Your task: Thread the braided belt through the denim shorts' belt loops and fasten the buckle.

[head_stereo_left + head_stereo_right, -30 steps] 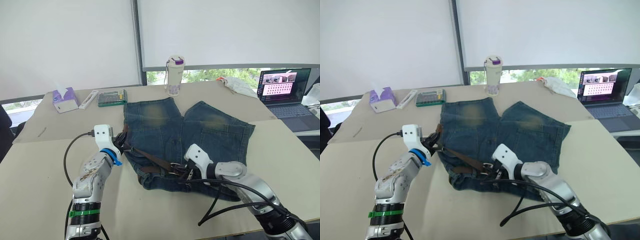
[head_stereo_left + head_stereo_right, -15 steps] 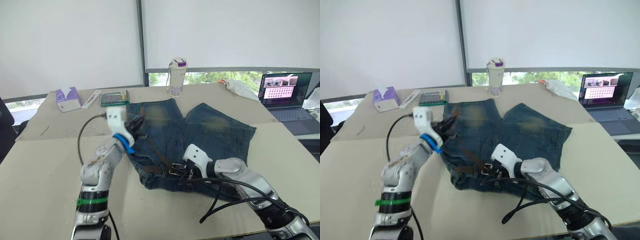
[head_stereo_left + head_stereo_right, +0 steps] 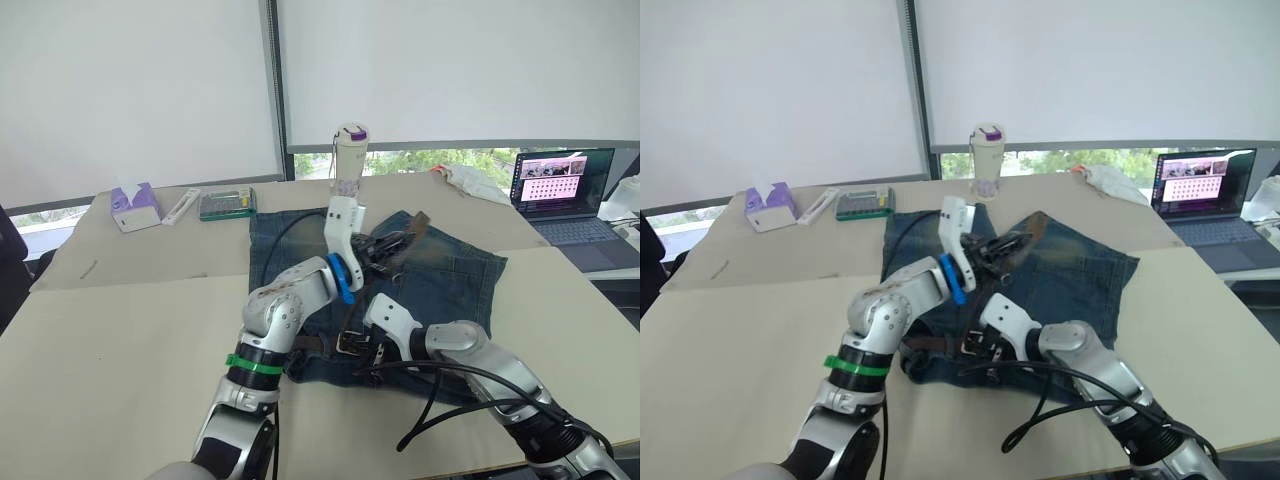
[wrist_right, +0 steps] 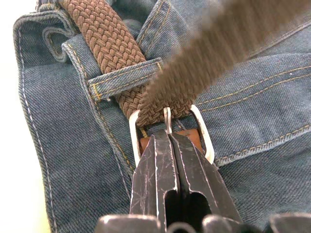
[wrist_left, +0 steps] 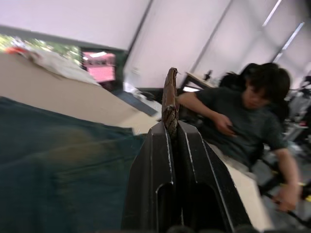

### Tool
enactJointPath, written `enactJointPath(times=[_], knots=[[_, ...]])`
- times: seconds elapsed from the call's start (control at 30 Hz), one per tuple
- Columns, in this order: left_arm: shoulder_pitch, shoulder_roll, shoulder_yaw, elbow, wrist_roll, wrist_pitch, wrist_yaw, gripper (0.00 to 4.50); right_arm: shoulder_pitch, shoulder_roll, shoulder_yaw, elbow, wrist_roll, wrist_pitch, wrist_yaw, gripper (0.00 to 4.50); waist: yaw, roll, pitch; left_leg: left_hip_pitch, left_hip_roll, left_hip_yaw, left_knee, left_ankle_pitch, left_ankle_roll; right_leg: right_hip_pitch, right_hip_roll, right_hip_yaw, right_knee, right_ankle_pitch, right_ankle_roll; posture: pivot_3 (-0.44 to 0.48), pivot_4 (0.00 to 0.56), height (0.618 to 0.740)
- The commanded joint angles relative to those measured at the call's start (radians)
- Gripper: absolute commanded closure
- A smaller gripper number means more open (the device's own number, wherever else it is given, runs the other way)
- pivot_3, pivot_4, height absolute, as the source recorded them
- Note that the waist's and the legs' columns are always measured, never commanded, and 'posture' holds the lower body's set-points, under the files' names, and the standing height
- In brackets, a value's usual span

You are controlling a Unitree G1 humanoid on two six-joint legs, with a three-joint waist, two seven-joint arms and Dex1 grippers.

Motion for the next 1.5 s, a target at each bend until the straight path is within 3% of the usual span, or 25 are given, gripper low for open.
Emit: enactJointPath(times=[0.03,0.17,0.33,0.47,0.57,0.7,0.87,1.0,1.03,1.3,1.5], knots=[[-0.067,-0.020,-0.025,0.112,0.033,-0.003,-0.029,4.50,0.102,-0.009,0.078,0.093,-0.032,0.069,-0.008,4.46,0.000,0.003,-0.001,0.000,0.000,0.000,0.000,0.000,0.000,0.000,-0.001,0.000,0.000,-0.001,0.001,0.000,0.150,0.740],[-0.103,-0.081,-0.038,0.273,0.034,0.066,-0.036,4.50,0.126,0.015,0.057,0.076,-0.024,0.046,-0.027,4.46,0.003,0.003,-0.001,0.002,0.000,0.000,0.000,-0.001,0.001,0.003,-0.001,0.000,0.000,-0.001,0.001,0.000,0.150,0.740],[-0.135,-0.060,0.063,0.280,-0.062,0.118,-0.045,2.75,0.129,0.019,0.050,0.069,-0.034,0.043,-0.034,4.50,-0.005,0.004,0.000,0.008,0.000,0.000,0.000,-0.002,0.002,0.002,-0.002,0.001,0.000,-0.002,0.003,0.000,0.150,0.740],[-0.128,0.088,0.215,0.182,-0.210,0.264,-0.069,1.40,0.137,0.027,0.035,0.063,-0.030,0.040,-0.044,4.50,-0.008,0.004,0.000,0.007,0.001,0.000,0.000,-0.003,0.002,0.001,-0.003,0.001,0.000,-0.002,0.003,0.000,0.150,0.740],[-0.083,0.203,0.254,0.124,-0.257,0.362,-0.101,1.40,0.141,0.033,0.034,0.062,-0.029,0.037,-0.049,4.50,-0.014,0.005,0.000,0.008,0.001,-0.001,0.000,-0.003,0.001,0.001,-0.003,0.001,0.001,-0.003,0.004,0.000,0.150,0.740],[0.033,0.342,0.188,0.053,-0.210,0.381,-0.167,1.40,0.144,0.040,0.036,0.060,-0.028,0.034,-0.050,4.50,-0.015,0.008,-0.001,0.009,0.000,-0.001,-0.001,-0.003,0.000,0.001,-0.003,0.001,0.001,-0.003,0.004,0.000,0.150,0.740],[0.174,0.417,0.071,-0.045,-0.161,0.376,-0.223,2.91,0.140,0.035,0.041,0.054,-0.030,0.034,-0.043,4.50,-0.006,0.001,0.001,0.009,0.000,-0.003,-0.001,-0.004,0.000,0.001,-0.003,0.000,0.001,-0.003,0.004,0.000,0.150,0.740],[0.232,0.418,-0.031,-0.075,-0.091,0.332,-0.233,4.29,0.141,0.025,0.035,0.032,-0.024,0.047,-0.038,4.50,-0.005,0.002,0.002,0.009,0.000,-0.003,-0.004,-0.004,0.000,0.001,-0.004,0.001,0.001,-0.003,0.003,0.000,0.150,0.740],[0.237,0.412,-0.045,-0.074,-0.077,0.322,-0.231,4.43,0.141,0.022,0.034,0.028,-0.023,0.049,-0.037,4.50,-0.004,0.002,0.002,0.009,0.000,-0.003,-0.006,-0.004,0.000,0.001,-0.004,0.001,0.000,-0.003,0.003,0.000,0.150,0.740],[0.227,0.324,-0.175,-0.009,0.050,0.224,-0.235,4.43,0.145,0.002,0.032,-0.002,-0.015,0.065,-0.027,4.50,0.005,0.002,0.002,0.008,-0.001,-0.003,-0.009,-0.004,0.000,-0.002,-0.006,0.001,-0.001,-0.003,0.003,0.000,0.150,0.740],[0.250,0.376,-0.297,0.055,0.210,0.107,-0.269,4.43,0.151,-0.003,0.030,-0.019,-0.010,0.074,-0.029,4.50,0.006,0.002,0.002,0.008,-0.001,-0.003,-0.011,-0.004,0.000,-0.001,-0.006,0.000,-0.001,-0.005,0.004,0.000,0.150,0.740]])
